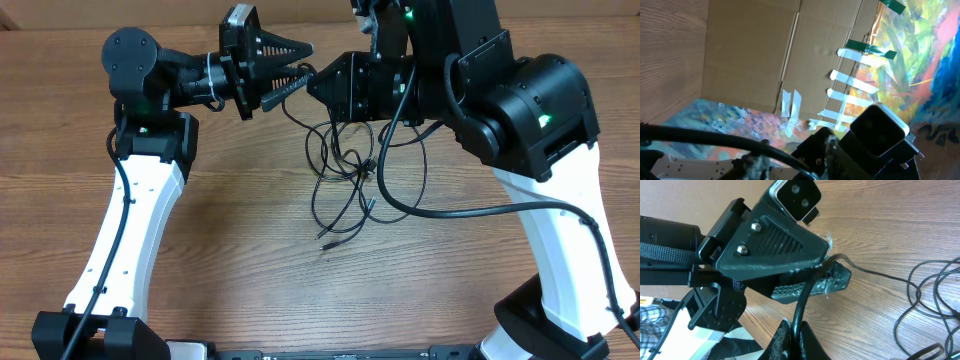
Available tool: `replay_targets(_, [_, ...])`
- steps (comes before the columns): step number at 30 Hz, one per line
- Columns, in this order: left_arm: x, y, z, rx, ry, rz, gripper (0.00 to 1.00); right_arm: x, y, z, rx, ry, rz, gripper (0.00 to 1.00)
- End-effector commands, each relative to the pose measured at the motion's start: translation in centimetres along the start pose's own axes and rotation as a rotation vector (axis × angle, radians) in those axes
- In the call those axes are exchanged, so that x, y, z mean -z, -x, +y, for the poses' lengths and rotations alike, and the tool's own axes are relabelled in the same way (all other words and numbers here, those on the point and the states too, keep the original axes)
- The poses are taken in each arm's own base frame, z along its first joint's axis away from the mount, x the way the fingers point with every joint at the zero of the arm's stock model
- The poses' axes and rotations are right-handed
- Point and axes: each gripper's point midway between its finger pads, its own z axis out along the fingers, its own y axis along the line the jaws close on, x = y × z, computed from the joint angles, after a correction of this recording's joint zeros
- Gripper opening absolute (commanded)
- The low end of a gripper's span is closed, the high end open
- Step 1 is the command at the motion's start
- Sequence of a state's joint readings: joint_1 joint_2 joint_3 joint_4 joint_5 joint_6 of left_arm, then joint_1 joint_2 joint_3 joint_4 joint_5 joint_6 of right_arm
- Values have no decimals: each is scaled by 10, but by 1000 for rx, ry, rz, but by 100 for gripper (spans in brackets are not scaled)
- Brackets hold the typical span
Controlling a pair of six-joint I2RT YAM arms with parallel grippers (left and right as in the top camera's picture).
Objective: Untangle cables
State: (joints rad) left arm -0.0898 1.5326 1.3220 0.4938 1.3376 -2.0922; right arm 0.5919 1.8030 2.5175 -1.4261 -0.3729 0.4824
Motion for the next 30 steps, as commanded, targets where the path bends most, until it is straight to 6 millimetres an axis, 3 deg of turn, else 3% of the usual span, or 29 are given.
replay_targets(1, [-1,-3,-6,-26,-5,2,32,2,0,2,17,-5,-10,4])
replay_targets(14, [-1,-3,-6,-25,-6,0,29,-1,-7,8,27,7,10,4])
replay_targets(16, [-1,-3,-6,-24,-6,0,23,-1,-7,8,27,6,10,4])
replay_targets(21, [-1,-3,-6,-25,-6,0,22,-1,-8,8,25,3,14,4])
replay_targets(25, [-1,-3,-6,-25,-6,-1,4,-1,-11,5,23,-5,29,4])
replay_targets(30, [-1,-2,-6,-28,-9,-5,4,-1,-15,3,15,-16,44,4])
